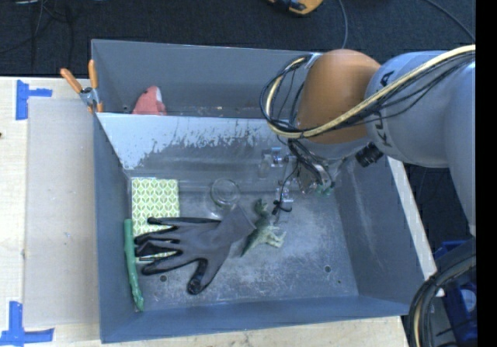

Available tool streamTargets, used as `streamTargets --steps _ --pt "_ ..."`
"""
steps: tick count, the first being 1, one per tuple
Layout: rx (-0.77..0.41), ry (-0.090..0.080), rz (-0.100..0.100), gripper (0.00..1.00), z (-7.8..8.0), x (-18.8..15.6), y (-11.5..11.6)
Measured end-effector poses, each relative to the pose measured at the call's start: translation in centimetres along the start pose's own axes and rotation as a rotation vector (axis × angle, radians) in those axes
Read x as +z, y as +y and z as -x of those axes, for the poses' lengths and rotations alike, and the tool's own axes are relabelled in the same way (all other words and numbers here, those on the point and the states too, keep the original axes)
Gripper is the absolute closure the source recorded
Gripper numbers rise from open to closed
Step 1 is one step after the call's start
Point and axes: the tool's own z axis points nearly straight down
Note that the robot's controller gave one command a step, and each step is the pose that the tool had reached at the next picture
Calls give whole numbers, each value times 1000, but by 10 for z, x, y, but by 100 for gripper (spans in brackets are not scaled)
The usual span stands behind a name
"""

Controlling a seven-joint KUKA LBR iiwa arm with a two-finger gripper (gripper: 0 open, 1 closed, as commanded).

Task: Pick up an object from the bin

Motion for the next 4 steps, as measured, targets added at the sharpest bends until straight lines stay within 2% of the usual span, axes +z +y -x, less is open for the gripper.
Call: streamTargets --steps 1,2,3,4 --pt "0 -8 0 0 2 -5 0" --pt "-81 -4 -1 0 -3 39 57" --pt "-103 -2 0 0 -15 25 75" --pt "-340 -7 -1 0 -5 29 130"
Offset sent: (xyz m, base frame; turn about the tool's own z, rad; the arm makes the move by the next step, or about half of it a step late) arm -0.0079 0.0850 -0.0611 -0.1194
